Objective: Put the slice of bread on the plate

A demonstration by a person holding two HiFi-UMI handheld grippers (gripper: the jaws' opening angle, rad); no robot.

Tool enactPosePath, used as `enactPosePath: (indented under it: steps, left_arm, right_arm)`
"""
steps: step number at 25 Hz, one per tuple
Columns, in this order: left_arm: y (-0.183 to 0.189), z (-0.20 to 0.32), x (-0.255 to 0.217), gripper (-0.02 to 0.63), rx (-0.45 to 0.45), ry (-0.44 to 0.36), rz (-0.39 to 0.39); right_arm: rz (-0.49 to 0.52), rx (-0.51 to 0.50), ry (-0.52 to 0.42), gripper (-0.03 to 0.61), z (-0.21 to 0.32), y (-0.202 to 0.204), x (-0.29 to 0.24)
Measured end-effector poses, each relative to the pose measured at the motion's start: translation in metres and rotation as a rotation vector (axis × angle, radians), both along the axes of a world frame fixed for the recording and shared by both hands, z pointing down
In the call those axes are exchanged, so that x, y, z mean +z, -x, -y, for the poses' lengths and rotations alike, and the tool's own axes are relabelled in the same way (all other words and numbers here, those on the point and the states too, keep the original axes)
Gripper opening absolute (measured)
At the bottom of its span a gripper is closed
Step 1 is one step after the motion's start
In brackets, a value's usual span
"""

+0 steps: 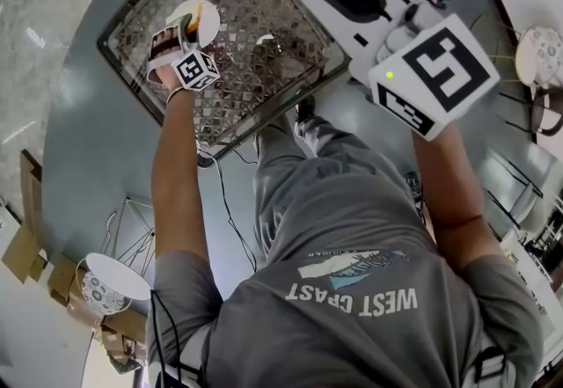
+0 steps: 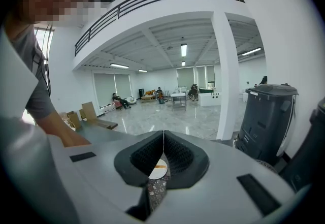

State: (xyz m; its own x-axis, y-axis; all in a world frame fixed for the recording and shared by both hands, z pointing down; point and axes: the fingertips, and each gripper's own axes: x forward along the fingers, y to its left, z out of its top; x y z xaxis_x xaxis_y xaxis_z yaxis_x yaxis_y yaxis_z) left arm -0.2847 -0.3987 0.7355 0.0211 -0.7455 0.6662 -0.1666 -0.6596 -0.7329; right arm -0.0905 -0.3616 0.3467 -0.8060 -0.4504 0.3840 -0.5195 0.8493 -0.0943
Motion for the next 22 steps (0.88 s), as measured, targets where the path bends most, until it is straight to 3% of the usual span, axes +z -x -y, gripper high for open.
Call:
enactPosePath:
  steps: [4,9,14,17,22]
  left_arm:
    - [-0.003,-0.013,0.022,0.101,-0.014,0.04,-0.005]
    - [-0.003,-0.027,0.05,0.219,-0.053,0.146,-0.053]
    - [-0.009,-0.027,0.049,0.241,-0.054,0.204,-0.119]
    - [-0.013,-0.026,0.048,0.312,-0.053,0.282,-0.154]
    - [-0.014,-0.037,0.053,0.344,-0.093,0.438,-0.209]
  right_arm:
    - [-0.006,0.002,0.014,0.006,0.0,-0.003,0.01]
    - [-0.009,0.0,0.029,0.006,0.0,-0.001,0.02]
    - [-0.006,0.002,0.038,0.006,0.002,-0.004,0.023]
    - [0.002,0.004,0.039,0.006,0.005,-0.005,0.025]
    - [0.015,0.007,0.036,0.006,0.005,-0.007,0.021]
